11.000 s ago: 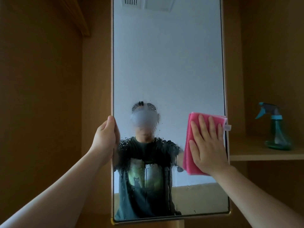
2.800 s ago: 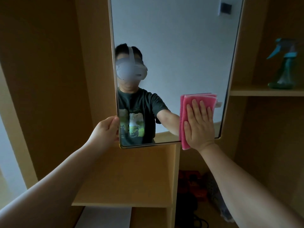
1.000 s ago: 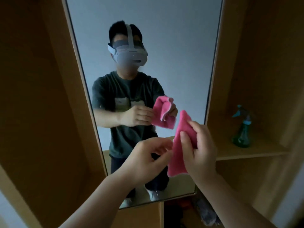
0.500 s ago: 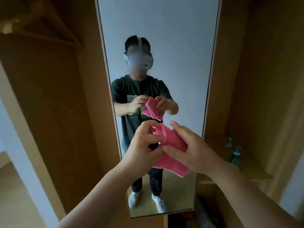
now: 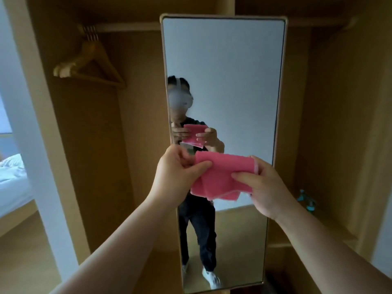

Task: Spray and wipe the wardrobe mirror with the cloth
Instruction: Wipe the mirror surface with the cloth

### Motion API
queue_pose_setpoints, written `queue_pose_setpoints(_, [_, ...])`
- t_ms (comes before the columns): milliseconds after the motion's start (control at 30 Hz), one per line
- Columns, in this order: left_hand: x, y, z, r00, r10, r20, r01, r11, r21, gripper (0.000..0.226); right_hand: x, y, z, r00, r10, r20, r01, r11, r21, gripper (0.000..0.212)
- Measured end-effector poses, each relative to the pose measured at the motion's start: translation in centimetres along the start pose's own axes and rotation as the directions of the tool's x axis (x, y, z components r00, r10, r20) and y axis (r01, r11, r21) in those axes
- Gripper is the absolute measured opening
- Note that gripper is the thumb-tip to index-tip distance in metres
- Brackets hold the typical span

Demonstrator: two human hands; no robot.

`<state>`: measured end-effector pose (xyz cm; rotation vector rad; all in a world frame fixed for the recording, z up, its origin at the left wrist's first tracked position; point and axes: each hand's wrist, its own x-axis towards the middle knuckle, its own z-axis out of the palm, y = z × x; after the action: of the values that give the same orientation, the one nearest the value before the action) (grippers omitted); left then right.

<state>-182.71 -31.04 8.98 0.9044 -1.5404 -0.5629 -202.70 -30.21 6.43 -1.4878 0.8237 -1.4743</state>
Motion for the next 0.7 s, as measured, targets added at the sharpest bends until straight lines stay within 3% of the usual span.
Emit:
queue_pose_setpoints(100, [1.5, 1.2, -0.4, 0.997, 0.031, 0.077, -0.029, 0.999, -0.028, 0.038, 1.3, -1.8, 0.4, 0.999, -0.025, 0.028, 0.025, 1.000, 0.015, 0.016])
queue_pose_setpoints(167, [2.4, 2.0, -0.5, 0.986, 0.065, 0.154, -0.066, 0.998, -0.001, 0.039, 2.3, -3.3, 0.3, 0.992, -0.001, 0.124, -0.003, 0.999, 0.032, 0.034])
queue_pose_setpoints(300, [4.9, 3.1, -0.7, 0.979, 0.147, 0.144, -0.167, 0.976, 0.137, 0.030, 4.9, -5.5, 0.0, 0.980, 0.007, 0.199, -0.007, 1.000, -0.001, 0.046])
queue_pose_setpoints(400, [6.9, 4.4, -0.5, 0.974, 0.207, 0.094, -0.219, 0.965, 0.146, 0.030, 7.5, -6.9, -0.1, 0.983, -0.081, 0.163, 0.100, 0.989, -0.111, 0.045])
queue_pose_setpoints(467, [8.3, 5.5, -0.3, 0.964, 0.259, 0.066, -0.267, 0.945, 0.188, 0.028, 9.3, -8.2, -0.3, 0.966, -0.140, 0.218, 0.173, 0.975, -0.142, 0.041])
queue_pose_setpoints(700, [13.4, 8.1, -2.0, 0.937, 0.346, -0.050, -0.313, 0.895, 0.318, 0.017, 14.6, -12.7, 0.9, 0.811, -0.360, 0.461, 0.507, 0.826, -0.246, 0.044])
